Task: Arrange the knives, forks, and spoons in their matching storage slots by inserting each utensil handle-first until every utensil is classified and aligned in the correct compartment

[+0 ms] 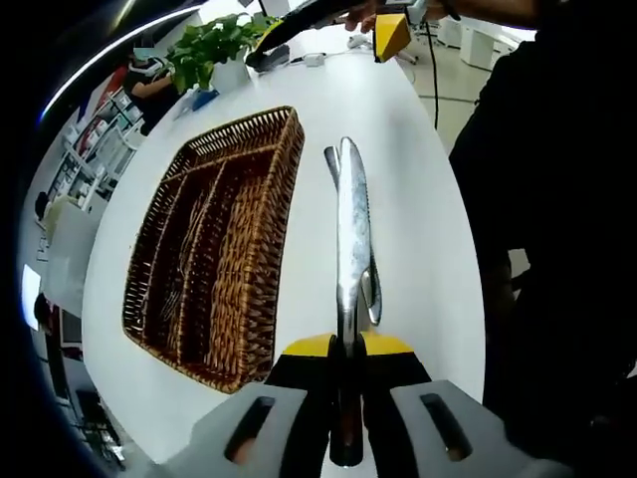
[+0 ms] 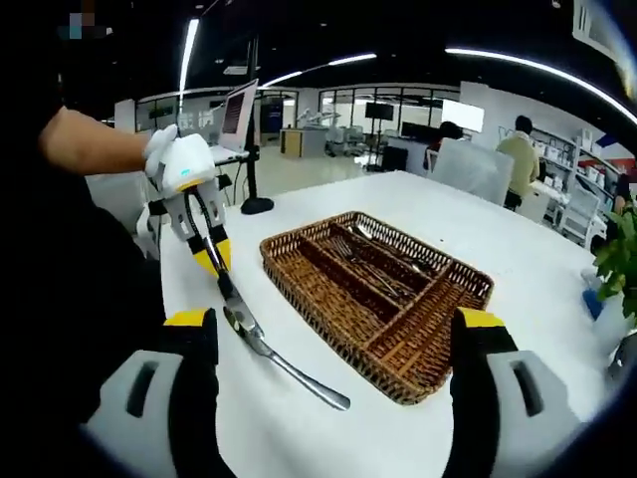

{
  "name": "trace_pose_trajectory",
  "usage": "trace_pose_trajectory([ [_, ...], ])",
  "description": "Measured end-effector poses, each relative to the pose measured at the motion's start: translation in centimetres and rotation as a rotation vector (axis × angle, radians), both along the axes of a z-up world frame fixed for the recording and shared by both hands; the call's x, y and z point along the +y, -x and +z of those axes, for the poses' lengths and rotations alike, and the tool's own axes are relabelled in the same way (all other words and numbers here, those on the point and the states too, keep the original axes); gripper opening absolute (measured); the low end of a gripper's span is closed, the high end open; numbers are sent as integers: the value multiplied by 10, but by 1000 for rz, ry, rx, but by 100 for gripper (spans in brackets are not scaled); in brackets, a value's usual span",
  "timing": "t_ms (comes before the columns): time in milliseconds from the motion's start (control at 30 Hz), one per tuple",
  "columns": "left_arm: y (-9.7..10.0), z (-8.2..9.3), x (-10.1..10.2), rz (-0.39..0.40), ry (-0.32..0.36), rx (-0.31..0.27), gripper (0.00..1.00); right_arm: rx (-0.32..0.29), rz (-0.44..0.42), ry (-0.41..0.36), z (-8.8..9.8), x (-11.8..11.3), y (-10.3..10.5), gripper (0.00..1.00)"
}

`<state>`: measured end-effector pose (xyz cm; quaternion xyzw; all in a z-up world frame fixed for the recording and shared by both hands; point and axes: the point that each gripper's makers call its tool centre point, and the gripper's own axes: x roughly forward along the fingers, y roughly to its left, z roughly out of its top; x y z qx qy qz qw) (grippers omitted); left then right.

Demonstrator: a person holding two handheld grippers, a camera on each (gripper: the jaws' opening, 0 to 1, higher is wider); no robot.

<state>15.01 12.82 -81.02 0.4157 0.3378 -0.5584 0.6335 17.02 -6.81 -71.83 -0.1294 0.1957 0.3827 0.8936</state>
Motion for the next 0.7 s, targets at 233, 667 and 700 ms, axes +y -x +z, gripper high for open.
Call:
trace_pose_trajectory([
  [233, -5, 14, -7, 3, 7, -8, 7, 60, -48, 20, -10, -19, 16, 100],
  [667, -21, 55, -29, -27, 8, -31, 7, 18, -153, -18, 16, -53, 14, 100],
  [700, -21, 59, -31, -30, 8, -34, 7, 17, -163, -28, 18, -56, 13, 100],
])
